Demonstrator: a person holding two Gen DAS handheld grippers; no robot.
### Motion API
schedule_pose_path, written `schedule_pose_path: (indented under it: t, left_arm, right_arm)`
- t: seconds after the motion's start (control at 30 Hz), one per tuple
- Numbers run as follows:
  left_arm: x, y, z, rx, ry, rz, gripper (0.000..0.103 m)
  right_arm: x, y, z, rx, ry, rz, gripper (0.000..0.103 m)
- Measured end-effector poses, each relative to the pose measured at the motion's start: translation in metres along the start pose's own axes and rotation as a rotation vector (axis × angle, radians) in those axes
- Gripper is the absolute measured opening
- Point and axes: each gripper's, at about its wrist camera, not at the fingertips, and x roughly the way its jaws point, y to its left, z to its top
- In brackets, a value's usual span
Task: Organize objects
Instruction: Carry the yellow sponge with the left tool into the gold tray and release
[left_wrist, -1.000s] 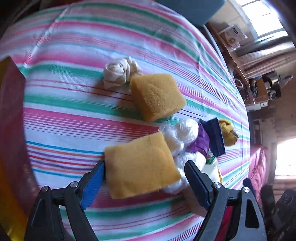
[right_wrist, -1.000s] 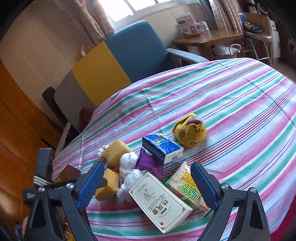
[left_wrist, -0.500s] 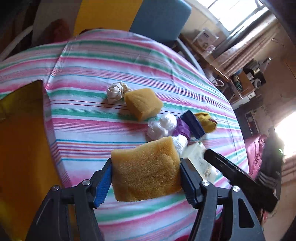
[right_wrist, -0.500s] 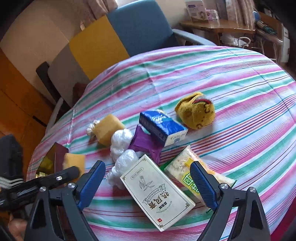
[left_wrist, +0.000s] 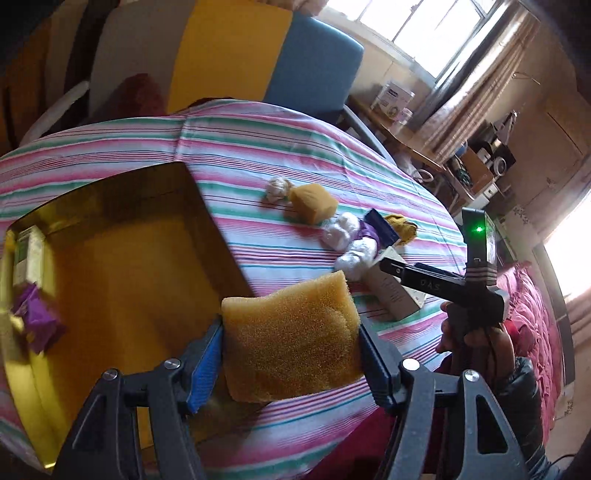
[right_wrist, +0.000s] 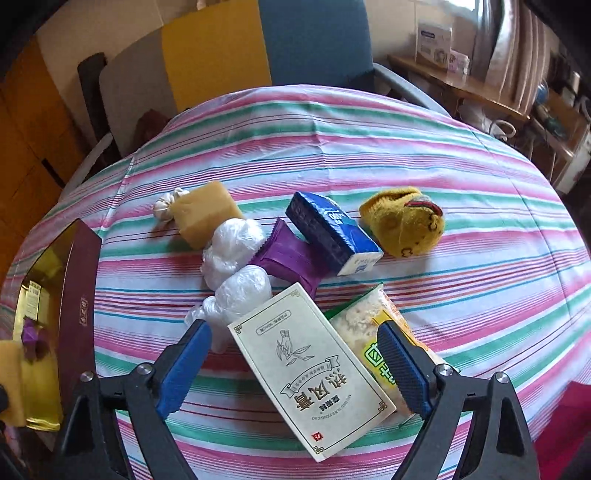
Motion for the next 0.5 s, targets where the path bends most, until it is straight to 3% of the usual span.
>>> schedule_pose_path:
  t: [0.13, 0.2, 0.23, 0.5]
  left_arm:
    - [-0.032, 0.040, -0.017, -0.062, -0.048, 0.062, 0.068]
    - [-0.044, 0.060, -0.025, -0.099, -0.069, 0.100, 0.068]
    - [-0.052, 0.073, -0.031, -0.122, -0.079, 0.121, 0.068]
    - [-0.092, 0.141, -0.075, -0.234, -0.120, 0.247, 0.068]
  right_arm:
    - [0.010, 0.004, -0.004, -0.031, 0.049, -0.056, 0.086]
    - [0.020, 0.004, -0.008, -0.040, 0.095, -0.098, 0.070]
    - [0.022, 0.006, -0.009, -0.051, 0.109, -0.101, 0.052]
    - [0.022, 0.013, -0.010, -0.100, 0.105, -0.109, 0.051]
